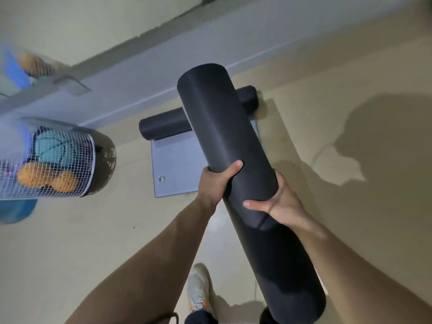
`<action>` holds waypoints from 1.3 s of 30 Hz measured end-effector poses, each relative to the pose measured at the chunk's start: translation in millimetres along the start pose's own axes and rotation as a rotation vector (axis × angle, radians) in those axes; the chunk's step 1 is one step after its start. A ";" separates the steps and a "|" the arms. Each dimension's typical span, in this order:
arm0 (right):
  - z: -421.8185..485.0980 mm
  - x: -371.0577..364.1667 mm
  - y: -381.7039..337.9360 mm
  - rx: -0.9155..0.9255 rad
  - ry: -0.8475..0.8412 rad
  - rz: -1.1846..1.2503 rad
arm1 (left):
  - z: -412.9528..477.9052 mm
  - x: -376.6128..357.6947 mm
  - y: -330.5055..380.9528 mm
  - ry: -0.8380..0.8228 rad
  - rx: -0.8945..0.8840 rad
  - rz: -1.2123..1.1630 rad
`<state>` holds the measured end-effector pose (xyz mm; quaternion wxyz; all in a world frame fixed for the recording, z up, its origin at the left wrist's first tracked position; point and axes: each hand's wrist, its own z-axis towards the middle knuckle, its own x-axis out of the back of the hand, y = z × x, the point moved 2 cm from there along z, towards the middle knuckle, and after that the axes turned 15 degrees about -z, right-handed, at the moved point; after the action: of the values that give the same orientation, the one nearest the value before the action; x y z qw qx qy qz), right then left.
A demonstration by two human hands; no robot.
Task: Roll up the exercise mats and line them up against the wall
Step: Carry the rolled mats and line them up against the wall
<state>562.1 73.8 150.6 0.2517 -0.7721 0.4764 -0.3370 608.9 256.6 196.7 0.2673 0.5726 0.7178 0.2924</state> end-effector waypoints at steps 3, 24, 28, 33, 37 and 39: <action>-9.8 89.8 -10.7 -0.032 0.071 0.007 | -5.4 -87.3 37.3 -0.060 0.006 0.031; 170.4 635.2 54.2 -0.154 0.329 -0.093 | 187.8 -660.3 117.3 -0.260 0.109 0.054; 245.1 702.7 97.2 -0.155 0.308 -0.116 | 254.4 -745.9 101.5 -0.210 0.100 0.092; 351.3 761.3 165.0 -0.194 0.284 -0.135 | 358.6 -825.0 49.2 -0.182 0.118 0.106; 432.2 782.4 216.5 -0.229 0.280 -0.155 | 444.7 -861.7 -2.7 -0.152 0.162 0.093; 467.8 789.7 241.3 -0.267 0.293 -0.247 | 483.0 -875.3 -28.5 -0.142 0.219 0.087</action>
<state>1033.0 -710.7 -101.2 0.0321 -0.7938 0.4501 -0.4077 1113.2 -549.8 -112.5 0.2405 0.6480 0.6993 0.1823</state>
